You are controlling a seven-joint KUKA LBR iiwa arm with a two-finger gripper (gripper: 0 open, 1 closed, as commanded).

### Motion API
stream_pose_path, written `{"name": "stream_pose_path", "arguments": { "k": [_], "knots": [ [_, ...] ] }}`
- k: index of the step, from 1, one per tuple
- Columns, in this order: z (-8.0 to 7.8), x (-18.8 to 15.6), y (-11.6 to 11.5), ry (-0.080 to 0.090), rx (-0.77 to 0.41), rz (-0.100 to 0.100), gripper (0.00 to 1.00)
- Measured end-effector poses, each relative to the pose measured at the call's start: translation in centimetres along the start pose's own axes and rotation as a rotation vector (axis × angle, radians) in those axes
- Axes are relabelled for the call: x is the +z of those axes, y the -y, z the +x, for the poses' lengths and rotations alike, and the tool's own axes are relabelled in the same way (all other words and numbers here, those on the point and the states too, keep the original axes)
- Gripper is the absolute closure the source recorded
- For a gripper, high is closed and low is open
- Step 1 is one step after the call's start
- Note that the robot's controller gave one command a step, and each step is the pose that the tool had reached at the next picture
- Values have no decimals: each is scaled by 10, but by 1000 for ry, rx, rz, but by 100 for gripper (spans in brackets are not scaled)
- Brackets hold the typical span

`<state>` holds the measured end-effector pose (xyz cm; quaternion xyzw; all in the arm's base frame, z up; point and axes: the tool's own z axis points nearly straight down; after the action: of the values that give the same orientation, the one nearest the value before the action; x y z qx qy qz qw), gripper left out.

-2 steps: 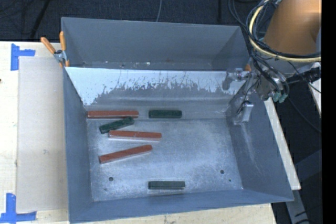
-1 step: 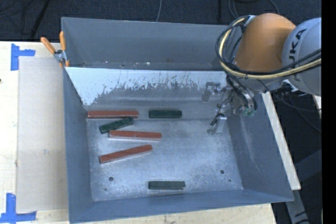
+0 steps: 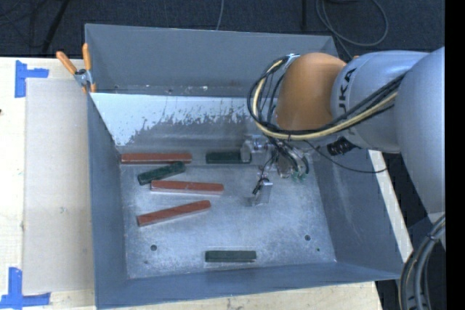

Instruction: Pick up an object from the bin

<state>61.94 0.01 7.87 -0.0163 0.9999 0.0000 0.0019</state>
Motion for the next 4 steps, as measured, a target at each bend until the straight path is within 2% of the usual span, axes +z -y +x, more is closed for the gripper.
{"name": "stream_pose_path", "arguments": {
  "k": [1,2,3,4],
  "knots": [
    [1,-27,-25,-5,142,0,0],
    [3,-7,-63,-4,-64,0,0],
    [0,8,-135,-1,58,-2,100],
    [0,8,-135,-1,58,-2,100]
  ]
}}
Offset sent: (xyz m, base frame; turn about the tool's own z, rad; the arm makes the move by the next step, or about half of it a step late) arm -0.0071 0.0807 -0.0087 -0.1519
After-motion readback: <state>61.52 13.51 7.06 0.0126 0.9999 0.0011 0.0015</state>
